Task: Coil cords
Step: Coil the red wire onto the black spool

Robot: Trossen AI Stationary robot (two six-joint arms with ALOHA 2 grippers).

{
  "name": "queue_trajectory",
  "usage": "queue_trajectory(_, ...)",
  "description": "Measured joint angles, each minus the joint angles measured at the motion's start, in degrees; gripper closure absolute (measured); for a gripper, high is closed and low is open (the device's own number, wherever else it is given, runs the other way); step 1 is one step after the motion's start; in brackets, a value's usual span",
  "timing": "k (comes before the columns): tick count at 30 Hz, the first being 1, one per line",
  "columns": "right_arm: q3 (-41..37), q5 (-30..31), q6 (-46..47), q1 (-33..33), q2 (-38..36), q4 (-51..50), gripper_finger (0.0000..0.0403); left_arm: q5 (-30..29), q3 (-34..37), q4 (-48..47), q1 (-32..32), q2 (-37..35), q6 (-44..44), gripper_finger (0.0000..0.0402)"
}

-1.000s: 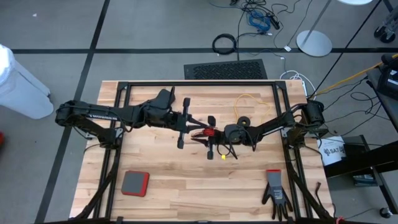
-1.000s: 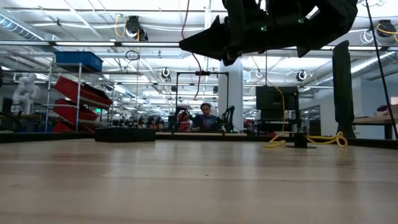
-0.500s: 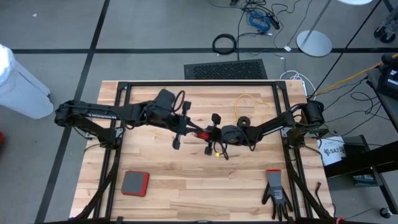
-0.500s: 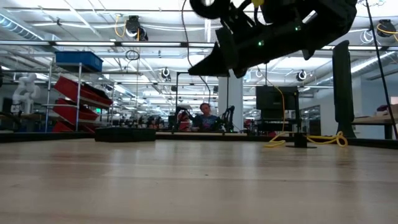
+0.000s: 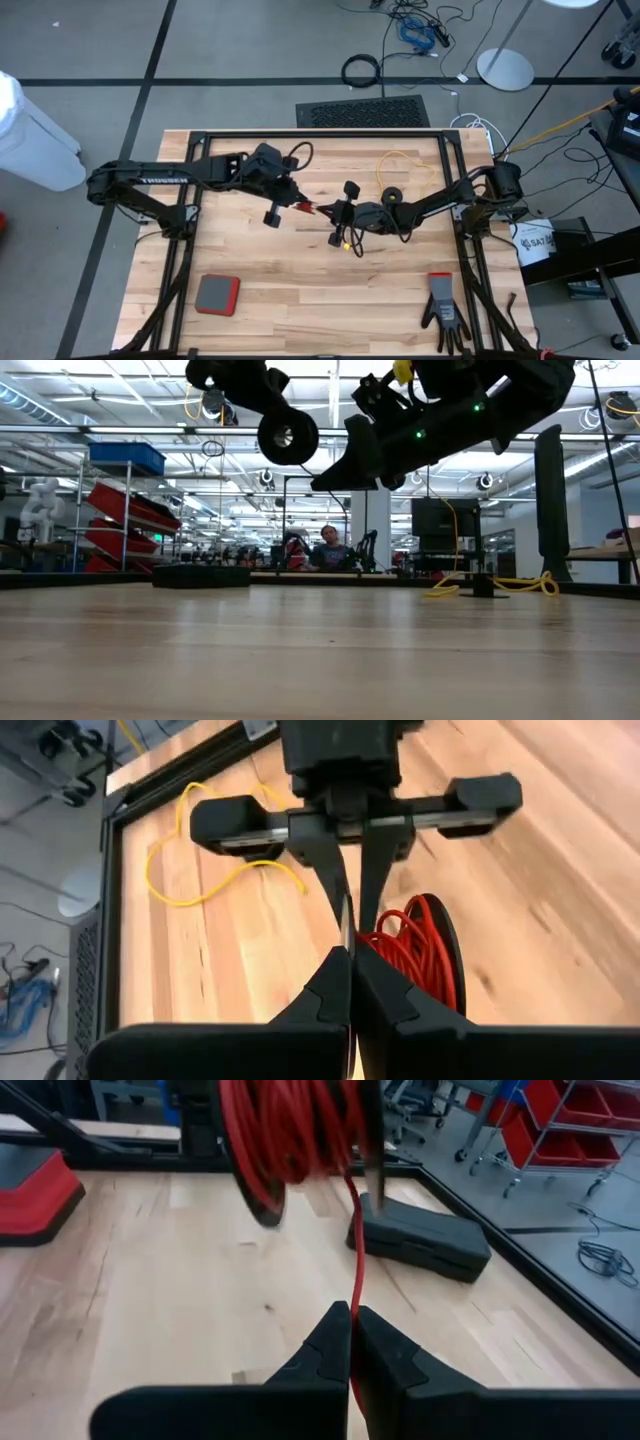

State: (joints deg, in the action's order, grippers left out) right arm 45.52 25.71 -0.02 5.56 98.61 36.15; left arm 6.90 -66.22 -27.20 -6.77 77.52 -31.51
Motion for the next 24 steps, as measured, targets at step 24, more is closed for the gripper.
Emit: queue_trajectory(24, -0.02, 0.11, 2.61, 0.13, -3.28, 0.28, 0.0403, -18.89, 0.00, 5.09, -0.03, 8.87, -7.08, 0.0401)
